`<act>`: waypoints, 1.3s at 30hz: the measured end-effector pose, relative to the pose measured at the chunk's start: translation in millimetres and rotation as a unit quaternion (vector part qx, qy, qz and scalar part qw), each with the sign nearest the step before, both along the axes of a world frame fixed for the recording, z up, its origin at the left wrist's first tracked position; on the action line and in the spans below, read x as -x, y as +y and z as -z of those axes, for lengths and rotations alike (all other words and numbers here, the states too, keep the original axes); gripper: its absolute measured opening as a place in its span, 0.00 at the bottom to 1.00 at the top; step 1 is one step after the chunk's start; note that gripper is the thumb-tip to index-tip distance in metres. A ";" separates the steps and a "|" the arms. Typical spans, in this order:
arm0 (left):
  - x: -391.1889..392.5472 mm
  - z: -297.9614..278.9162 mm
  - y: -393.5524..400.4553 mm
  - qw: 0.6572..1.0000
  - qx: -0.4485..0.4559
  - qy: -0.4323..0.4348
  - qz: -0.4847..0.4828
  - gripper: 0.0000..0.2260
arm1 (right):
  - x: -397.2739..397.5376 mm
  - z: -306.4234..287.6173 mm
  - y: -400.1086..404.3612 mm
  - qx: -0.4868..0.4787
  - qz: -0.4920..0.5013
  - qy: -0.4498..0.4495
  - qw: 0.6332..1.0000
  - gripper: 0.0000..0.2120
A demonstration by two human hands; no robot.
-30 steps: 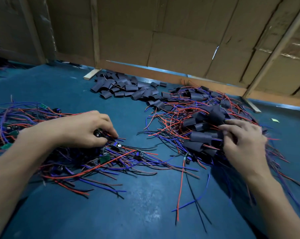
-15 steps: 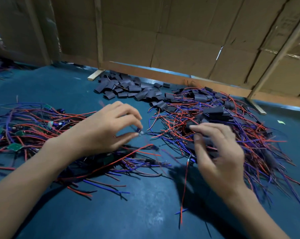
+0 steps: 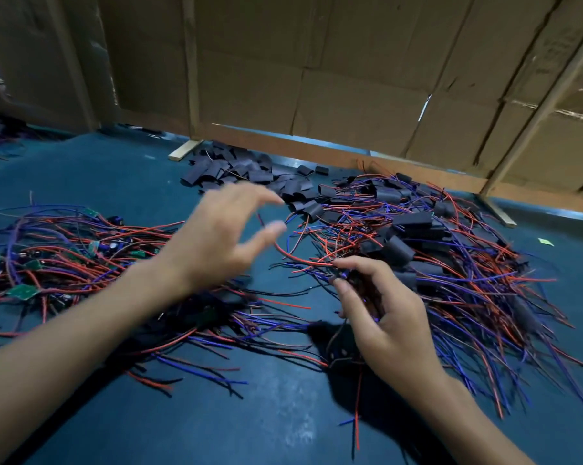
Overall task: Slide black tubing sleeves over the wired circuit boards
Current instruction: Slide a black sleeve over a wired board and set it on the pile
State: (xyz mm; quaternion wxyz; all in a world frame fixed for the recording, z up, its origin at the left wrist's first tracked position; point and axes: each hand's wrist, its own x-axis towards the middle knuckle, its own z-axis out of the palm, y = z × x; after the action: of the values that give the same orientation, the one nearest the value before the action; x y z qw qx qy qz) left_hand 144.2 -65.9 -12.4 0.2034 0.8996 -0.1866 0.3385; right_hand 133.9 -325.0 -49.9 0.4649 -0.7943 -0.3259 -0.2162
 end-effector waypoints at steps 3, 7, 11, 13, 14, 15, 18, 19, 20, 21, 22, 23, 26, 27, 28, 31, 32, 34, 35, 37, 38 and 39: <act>-55.2 -19.1 52.5 0.948 0.002 0.160 -0.275 0.25 | -2.7 4.9 0.0 0.030 0.013 -0.028 0.999 0.10; -93.9 -23.5 148.3 0.821 0.015 0.320 -0.473 0.46 | -3.9 9.1 1.8 0.036 0.021 -0.046 0.998 0.11; -114.2 -4.3 154.6 0.820 0.082 0.375 -0.425 0.55 | -0.4 10.5 7.6 0.070 0.003 -0.041 0.997 0.12; -128.9 -0.8 130.8 0.855 0.079 0.363 -0.361 0.57 | 1.4 10.6 6.9 0.086 0.004 -0.053 0.995 0.12; -135.4 0.6 117.7 0.874 0.067 0.351 -0.330 0.56 | 2.7 10.7 5.8 0.089 0.003 -0.058 0.994 0.12; -142.4 2.2 103.8 0.887 0.054 0.340 -0.307 0.55 | 3.9 10.5 4.1 0.088 0.002 -0.061 0.994 0.12; -161.8 4.1 69.4 0.891 0.044 0.348 -0.288 0.54 | 5.6 7.6 0.0 0.081 0.003 -0.057 0.995 0.13; -165.9 4.5 62.3 0.885 0.047 0.358 -0.293 0.54 | 6.0 6.9 -0.2 0.080 0.005 -0.053 0.995 0.13; -170.2 5.7 57.7 0.880 0.053 0.364 -0.301 0.54 | 5.9 6.5 0.1 0.080 0.004 -0.048 0.996 0.12; -174.5 6.7 55.5 0.876 0.064 0.364 -0.310 0.54 | 5.9 6.5 0.6 0.083 0.002 -0.043 0.996 0.12; -178.6 7.7 55.1 0.873 0.077 0.361 -0.319 0.54 | 5.8 6.8 1.3 0.086 -0.003 -0.037 0.996 0.12; -182.5 8.3 55.9 0.870 0.087 0.357 -0.328 0.54 | 5.6 7.0 1.6 0.091 -0.008 -0.035 0.995 0.12; -196.3 8.6 60.5 0.861 0.095 0.356 -0.351 0.56 | 5.3 6.9 2.6 0.101 -0.020 -0.037 0.994 0.11; -202.9 6.9 62.8 0.858 0.096 0.358 -0.355 0.56 | 5.3 7.0 3.1 0.106 -0.022 -0.037 0.993 0.11; -209.7 5.3 65.1 0.856 0.099 0.361 -0.357 0.57 | 5.3 7.1 4.0 0.113 -0.024 -0.039 0.992 0.13; -230.6 5.3 63.6 0.857 0.102 0.362 -0.353 0.58 | 5.4 6.7 5.6 0.130 -0.030 -0.048 0.990 0.15; -236.5 5.4 59.5 0.858 0.103 0.361 -0.349 0.58 | 4.5 6.4 6.8 0.134 -0.030 -0.048 0.989 0.15; -246.9 6.5 45.6 0.861 0.100 0.372 -0.333 0.58 | 4.8 7.2 8.5 0.146 -0.022 -0.051 0.988 0.15; -252.6 7.9 38.1 0.861 0.090 0.383 -0.322 0.58 | 5.4 8.0 9.0 0.151 -0.016 -0.053 0.987 0.14; -262.7 10.5 26.4 0.854 0.044 0.422 -0.301 0.57 | 5.8 10.1 9.7 0.157 -0.008 -0.047 0.986 0.12; -266.5 11.6 21.9 0.847 0.011 0.442 -0.295 0.55 | 5.2 10.6 9.9 0.161 -0.006 -0.044 0.986 0.11; -269.1 12.2 19.2 0.843 -0.017 0.452 -0.291 0.51 | 4.2 10.6 10.0 0.166 -0.006 -0.041 0.985 0.11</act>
State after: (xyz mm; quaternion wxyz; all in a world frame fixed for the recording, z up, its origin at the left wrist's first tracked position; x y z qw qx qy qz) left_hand 413.3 -46.8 -24.6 0.1416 0.9693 0.1904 -0.0649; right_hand 129.7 -314.9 -60.5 0.3143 -0.8489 -0.3805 -0.1893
